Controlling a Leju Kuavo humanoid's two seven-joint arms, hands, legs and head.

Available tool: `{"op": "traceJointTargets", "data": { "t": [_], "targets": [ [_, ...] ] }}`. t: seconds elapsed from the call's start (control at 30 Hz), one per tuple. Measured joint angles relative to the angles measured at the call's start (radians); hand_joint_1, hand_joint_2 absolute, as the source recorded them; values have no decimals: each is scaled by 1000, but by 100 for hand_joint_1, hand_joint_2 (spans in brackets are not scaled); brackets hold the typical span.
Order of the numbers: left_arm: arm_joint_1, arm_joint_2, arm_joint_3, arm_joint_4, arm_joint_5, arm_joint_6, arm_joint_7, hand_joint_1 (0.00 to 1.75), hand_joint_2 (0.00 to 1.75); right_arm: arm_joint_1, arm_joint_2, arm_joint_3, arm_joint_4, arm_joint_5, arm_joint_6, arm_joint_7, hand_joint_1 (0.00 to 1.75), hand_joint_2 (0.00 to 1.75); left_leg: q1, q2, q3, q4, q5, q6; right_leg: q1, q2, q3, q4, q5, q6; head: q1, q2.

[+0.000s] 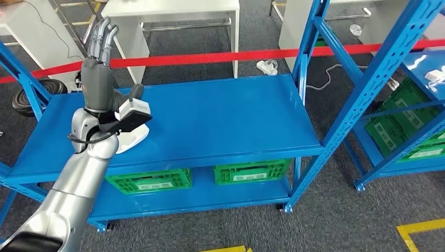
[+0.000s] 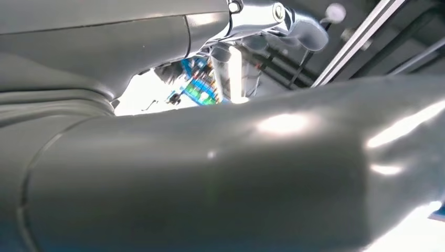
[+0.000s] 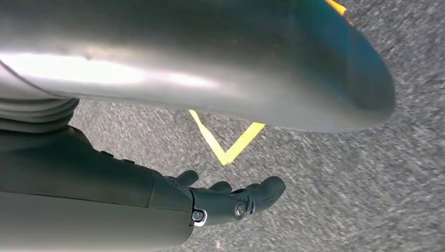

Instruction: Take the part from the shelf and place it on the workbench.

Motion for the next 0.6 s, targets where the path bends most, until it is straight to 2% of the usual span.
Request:
{"op": "traceJointTargets", "data": {
  "t": [0.07,0.1,0.13,0.17,0.23,0.27,0.3,0.37,0.4,0.5,0.6],
  "targets": [
    [-6,-1,-3,25,4,13,-7,0,0,0,0,0,0,4,0,1,0,0,1,0,-81,142,-49,-6,0,0,10,0,-9,-6,-2,0],
    [-6,-1,-4,35,7,16,-10,0,0,0,0,0,0,5,0,1,0,0,2,1,-116,192,-57,-7,0,1,16,0,-15,-6,-2,0],
    [-6,-1,-5,44,9,17,-10,0,0,1,0,0,0,5,0,1,0,0,2,1,-133,206,-44,-6,0,2,23,0,-20,-5,-2,0],
    [-6,-1,-6,50,10,19,-10,0,0,1,0,0,0,6,-1,0,0,0,2,1,-129,177,-9,-5,0,3,32,0,-26,-4,-2,0],
    [-7,1,-7,57,4,22,-5,0,0,1,0,-1,0,12,-3,-2,0,0,1,1,-76,38,82,4,0,5,51,0,-40,1,-2,0],
    [-6,2,-7,59,-1,22,1,0,0,-1,-1,-1,0,17,-6,-3,0,0,-1,1,-47,-30,111,8,1,5,56,1,-46,5,-2,0],
    [-5,3,-7,60,-6,19,7,0,0,-2,-2,-1,0,21,-10,-4,0,0,-4,1,-29,-71,123,13,2,5,58,1,-50,10,-2,0],
    [4,4,-6,60,-16,9,24,0,0,-2,-5,0,0,24,-16,-12,0,0,-8,0,-18,-95,119,20,3,5,57,-1,-53,20,-1,0],
    [9,5,-6,60,-22,1,32,0,0,-1,-8,0,0,26,-17,-17,0,0,-8,-2,-18,-97,120,21,3,4,58,-3,-51,19,-1,0],
    [25,10,-6,60,-29,-48,33,0,0,1,-18,1,0,37,-17,-16,0,0,-7,-5,-17,-102,120,24,6,2,65,-12,-49,3,0,0],
    [45,23,-7,61,-34,-91,35,0,0,1,-23,6,0,59,-18,4,0,0,-8,-7,-16,-102,116,30,6,2,71,-22,-51,3,1,0]
  ]
}}
